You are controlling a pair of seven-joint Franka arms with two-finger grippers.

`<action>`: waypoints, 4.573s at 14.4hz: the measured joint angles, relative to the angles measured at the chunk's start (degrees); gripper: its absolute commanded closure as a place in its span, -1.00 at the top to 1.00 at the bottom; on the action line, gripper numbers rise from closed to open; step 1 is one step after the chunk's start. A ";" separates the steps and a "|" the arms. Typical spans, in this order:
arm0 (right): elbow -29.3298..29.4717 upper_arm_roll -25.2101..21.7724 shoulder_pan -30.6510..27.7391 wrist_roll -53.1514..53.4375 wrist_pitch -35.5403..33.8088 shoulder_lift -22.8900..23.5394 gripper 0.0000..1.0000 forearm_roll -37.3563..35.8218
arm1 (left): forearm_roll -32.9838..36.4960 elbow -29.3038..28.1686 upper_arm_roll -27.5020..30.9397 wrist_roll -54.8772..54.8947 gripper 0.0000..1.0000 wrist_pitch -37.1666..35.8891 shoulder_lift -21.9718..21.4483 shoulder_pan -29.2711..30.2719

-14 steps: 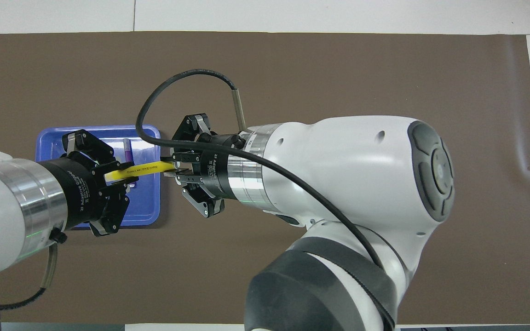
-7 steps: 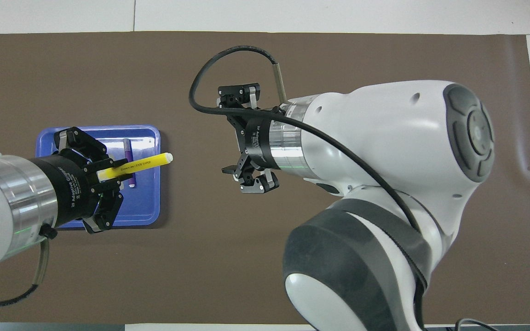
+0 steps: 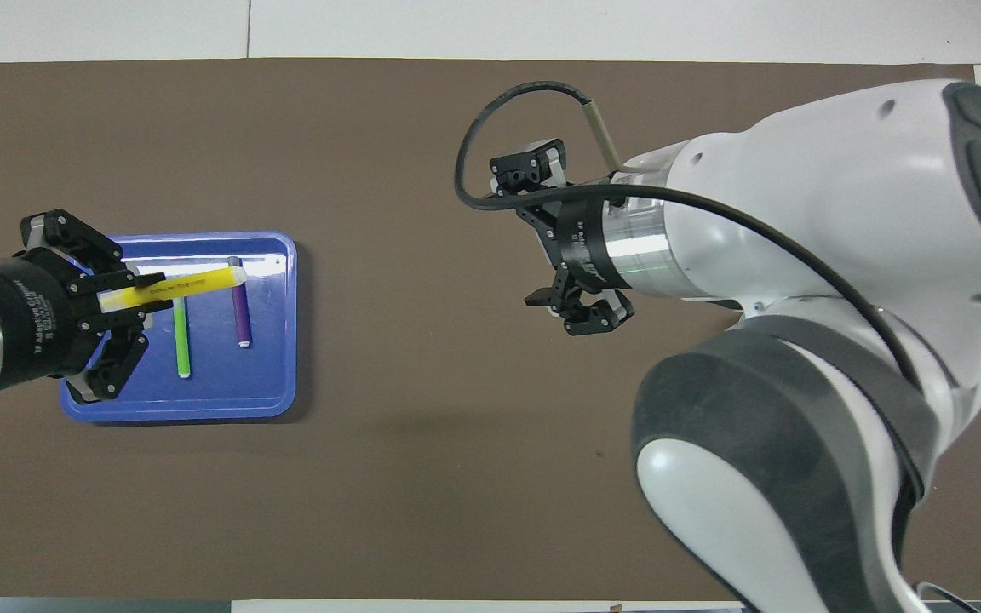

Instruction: Right arm passes pens to left for tray arrangement

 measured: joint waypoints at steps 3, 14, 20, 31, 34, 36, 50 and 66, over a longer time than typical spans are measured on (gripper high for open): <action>-1.56 -3.37 -0.14 -12.49 -2.80 -0.95 1.00 -5.69 | -0.39 -4.23 2.67 16.40 -1.00 -0.03 0.45 0.15; -4.81 -19.11 -0.64 -45.25 -4.53 -3.15 1.00 -17.23 | 4.03 -17.68 3.72 75.16 -1.00 13.86 13.16 9.14; -0.30 -21.55 -0.69 -48.23 -12.13 -3.96 1.00 -19.72 | 17.02 -17.70 3.59 84.08 -1.00 23.25 25.05 9.00; 5.13 -17.41 -2.66 -48.23 -19.75 -3.10 1.00 -20.75 | 20.49 -17.55 3.49 85.55 1.00 27.83 30.30 8.51; 5.13 -17.16 -2.66 -48.23 -19.81 -3.10 1.00 -20.75 | 20.49 -17.15 3.49 85.56 1.00 27.30 30.30 8.51; 5.11 -17.11 -2.66 -48.23 -20.16 -3.10 1.00 -20.75 | 20.49 -15.07 3.44 85.56 1.00 24.39 30.27 8.48; 2.18 -17.01 -2.65 -48.23 -21.71 -4.05 1.00 -20.75 | 20.46 12.49 3.02 79.78 1.00 -12.68 23.73 1.41; 2.10 -16.98 -2.65 -48.23 -21.53 -4.12 1.00 -19.52 | 17.07 15.14 29.18 78.96 1.00 -21.78 17.16 -26.27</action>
